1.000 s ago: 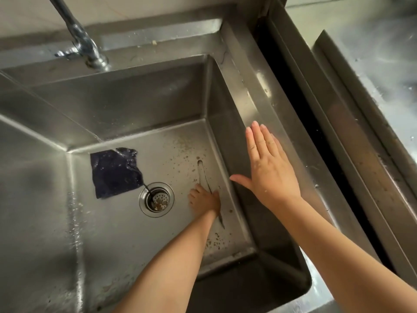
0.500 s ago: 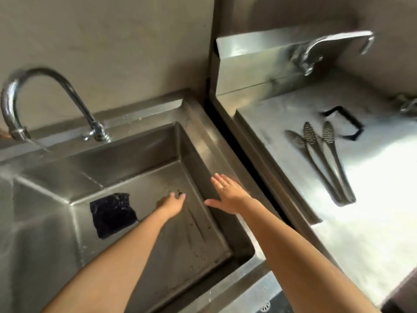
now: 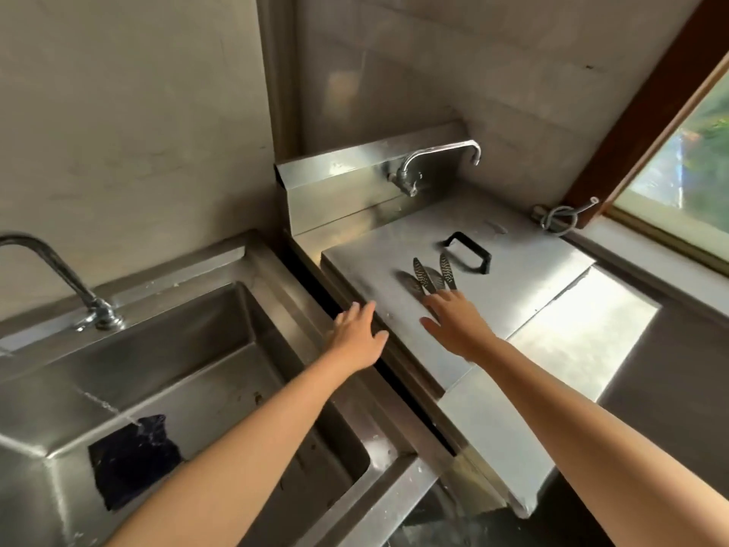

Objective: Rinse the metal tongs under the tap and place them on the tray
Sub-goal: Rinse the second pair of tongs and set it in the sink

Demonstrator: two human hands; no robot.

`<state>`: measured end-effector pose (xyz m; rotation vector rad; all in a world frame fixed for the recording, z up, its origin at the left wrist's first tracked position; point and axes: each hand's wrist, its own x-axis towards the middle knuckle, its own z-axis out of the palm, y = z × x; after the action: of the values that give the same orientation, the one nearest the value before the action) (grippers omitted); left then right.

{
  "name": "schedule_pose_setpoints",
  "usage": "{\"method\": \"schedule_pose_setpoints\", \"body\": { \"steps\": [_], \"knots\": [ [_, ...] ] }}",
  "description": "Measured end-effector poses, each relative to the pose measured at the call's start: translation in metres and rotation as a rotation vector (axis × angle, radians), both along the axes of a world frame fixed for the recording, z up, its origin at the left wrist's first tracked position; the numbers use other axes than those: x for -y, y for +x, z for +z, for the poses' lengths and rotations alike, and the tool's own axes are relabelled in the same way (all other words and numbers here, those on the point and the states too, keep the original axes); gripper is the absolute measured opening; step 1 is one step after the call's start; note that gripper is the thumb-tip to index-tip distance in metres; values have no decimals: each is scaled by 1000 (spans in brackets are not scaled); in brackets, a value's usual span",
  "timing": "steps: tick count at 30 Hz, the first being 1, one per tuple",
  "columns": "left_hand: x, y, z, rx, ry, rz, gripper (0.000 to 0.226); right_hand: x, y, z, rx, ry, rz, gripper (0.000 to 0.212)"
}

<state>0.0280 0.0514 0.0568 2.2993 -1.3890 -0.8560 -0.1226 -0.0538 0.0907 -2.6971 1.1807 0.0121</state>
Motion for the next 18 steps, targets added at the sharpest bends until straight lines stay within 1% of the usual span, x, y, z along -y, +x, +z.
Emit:
{"method": "schedule_pose_setpoints", "body": {
  "steps": [1, 3, 6, 9, 13, 16, 18],
  "knots": [
    [6, -13, 1, 26, 9, -69, 61, 3, -11, -4, 16, -48, -85, 41],
    [16, -33, -3, 100, 53, -200, 61, 5, -30, -16, 15, -76, -238, 42],
    [22, -52, -21, 183, 119, -296, 60, 5, -50, -38, -21, -22, -352, 45],
    [14, -53, -40, 252, 152, -318, 58, 1, -54, -55, 8, -1, -368, 46],
    [13, -54, -56, 309, 89, -319, 60, 7, -56, -68, 59, -32, -369, 38],
    [15, -54, -57, 303, 80, -326, 60, 9, -56, -76, 68, -66, -389, 24],
    [17, -51, -52, 257, 81, -327, 59, 10, -53, -79, 125, -66, -408, 20]
  ]
}}
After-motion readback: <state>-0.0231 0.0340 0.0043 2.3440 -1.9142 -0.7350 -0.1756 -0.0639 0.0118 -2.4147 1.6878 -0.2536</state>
